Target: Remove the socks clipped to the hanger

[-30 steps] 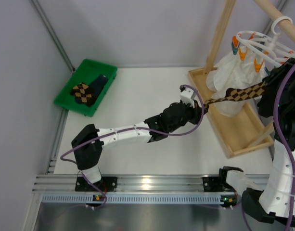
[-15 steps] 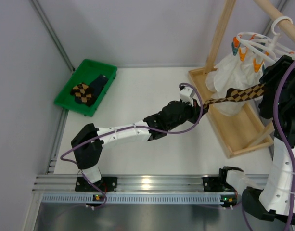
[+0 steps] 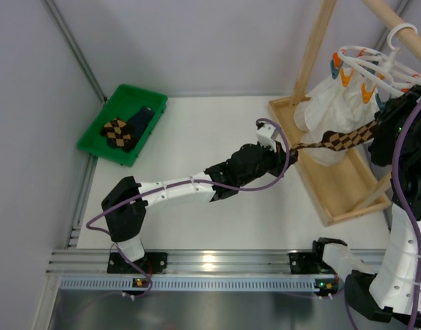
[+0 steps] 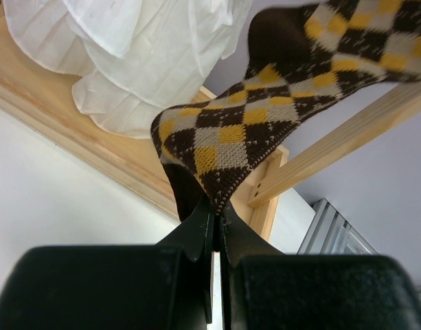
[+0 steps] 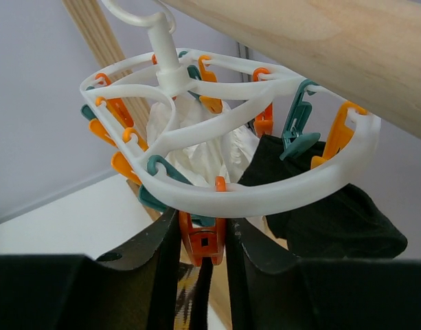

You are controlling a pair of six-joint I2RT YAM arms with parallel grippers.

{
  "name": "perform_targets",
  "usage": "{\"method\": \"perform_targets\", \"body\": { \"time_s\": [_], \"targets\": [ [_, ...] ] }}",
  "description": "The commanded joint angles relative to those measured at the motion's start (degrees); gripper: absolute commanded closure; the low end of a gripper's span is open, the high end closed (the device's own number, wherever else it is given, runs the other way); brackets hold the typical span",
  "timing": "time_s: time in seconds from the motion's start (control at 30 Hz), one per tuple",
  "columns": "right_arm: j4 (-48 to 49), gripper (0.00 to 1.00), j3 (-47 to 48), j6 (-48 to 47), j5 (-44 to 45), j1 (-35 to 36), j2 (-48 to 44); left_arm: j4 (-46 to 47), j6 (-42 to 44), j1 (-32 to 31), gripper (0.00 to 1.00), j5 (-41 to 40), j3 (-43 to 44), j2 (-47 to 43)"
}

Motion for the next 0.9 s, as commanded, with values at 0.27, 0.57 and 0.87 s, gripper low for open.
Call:
{"method": "perform_targets", "body": {
  "time_s": [0.27, 0.57, 0.87],
  "targets": [
    [0.41, 1.00, -0.66, 0.71, 0.64, 0.39, 0.03, 1.71, 0.57, -0.06, 1.00, 0.30, 1.14, -1.79],
    [0.94, 1.00, -1.97, 1.33, -0.14, 0.39, -0.94, -6.27, 4.43, 6.25, 1.00, -0.92, 1.31, -4.07],
    [1.81, 1.00, -3.29, 2.82, -3.13, 0.39, -1.47, -20.87, 16.12, 20.66, 1.00, -23.67, 1.32, -7.67]
  ]
}}
